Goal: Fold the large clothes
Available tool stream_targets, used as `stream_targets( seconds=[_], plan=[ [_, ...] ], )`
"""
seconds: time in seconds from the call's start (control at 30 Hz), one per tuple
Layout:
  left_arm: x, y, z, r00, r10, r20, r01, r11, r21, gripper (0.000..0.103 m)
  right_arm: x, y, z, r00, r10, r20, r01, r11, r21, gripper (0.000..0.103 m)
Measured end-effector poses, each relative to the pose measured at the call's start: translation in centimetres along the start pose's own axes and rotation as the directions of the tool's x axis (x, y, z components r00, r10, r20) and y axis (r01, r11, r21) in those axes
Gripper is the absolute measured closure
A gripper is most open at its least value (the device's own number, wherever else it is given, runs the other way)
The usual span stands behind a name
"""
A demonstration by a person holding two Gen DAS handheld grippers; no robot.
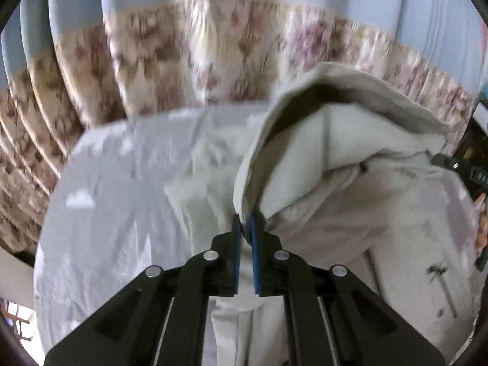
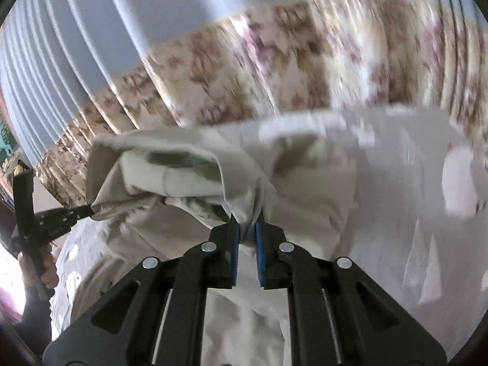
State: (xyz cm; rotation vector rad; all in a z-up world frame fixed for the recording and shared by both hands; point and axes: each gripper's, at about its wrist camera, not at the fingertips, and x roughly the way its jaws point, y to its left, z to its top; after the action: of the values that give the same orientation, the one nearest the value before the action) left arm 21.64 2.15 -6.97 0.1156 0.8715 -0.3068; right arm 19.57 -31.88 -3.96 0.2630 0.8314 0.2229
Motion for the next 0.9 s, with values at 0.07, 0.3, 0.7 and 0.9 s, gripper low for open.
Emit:
stream_targets(
  seconds=[0.07, 0.3, 0.7, 0.9],
  plan=[
    [2.2, 0.6, -1.0, 0.998, -0.017, -0.059, 0.016, 1.0, -0.025, 0.096, 1.0, -0.8, -1.1, 0.999, -0.01, -0.04, 0.011, 1.0, 0.02, 0.093],
    [4.4, 0.2, -2.4, 0.997, 0.01, -0.071, -0.007, 0.999, 0.04, 0.094, 4.2, -1.9, -2.4, 0.99, -0.101, -0.098, 0.101, 0.995, -0.004, 0.086],
    [-2.1, 1.3, -2.5, 0.999, 0.037, 0.025, -0.039, 0.995, 0.091, 0.041, -4.4, -2.3, -2.0, 0.997, 0.07, -0.021, -0.069, 0.996, 0.054, 0.056],
    [-0.5, 1.3, 2.5, 0.999, -0.036, 0.038, 0.032, 0.995, 0.099, 0.039, -2.3, -3.5, 2.4, 0.985, 0.172, -0.015, -0.169, 0.977, 0.13, 0.047]
  ],
)
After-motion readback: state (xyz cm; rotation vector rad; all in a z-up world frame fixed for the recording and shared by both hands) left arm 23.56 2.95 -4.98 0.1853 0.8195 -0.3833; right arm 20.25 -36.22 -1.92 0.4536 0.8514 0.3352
